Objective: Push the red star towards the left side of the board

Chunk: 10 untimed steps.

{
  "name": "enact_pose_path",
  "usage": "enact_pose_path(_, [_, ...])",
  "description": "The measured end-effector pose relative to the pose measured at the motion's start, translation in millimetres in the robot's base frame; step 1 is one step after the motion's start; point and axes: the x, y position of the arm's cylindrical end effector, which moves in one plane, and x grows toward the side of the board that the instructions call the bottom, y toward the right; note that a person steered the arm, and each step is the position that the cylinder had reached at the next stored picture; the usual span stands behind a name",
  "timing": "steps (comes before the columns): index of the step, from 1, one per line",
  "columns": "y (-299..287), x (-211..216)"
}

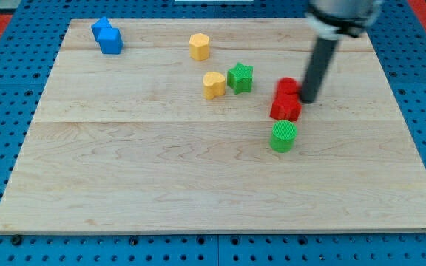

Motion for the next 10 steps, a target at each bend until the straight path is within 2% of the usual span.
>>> enact_pose_path(1, [-25.5, 9.3])
enact_pose_path(2, [-11.9, 30.8])
enact_pose_path(4, [-87.9, 65.3])
enact_pose_path(5, [-61.9, 100.9])
enact_pose_path(6, [-141.1, 104.2])
enact_pose_path(7, [-278.5, 66.4])
enact_pose_path(8, [-252.1, 101.4])
enact_pose_path(9, [-284.5, 144.0])
enact_pose_path(10, [-313.8, 126.7])
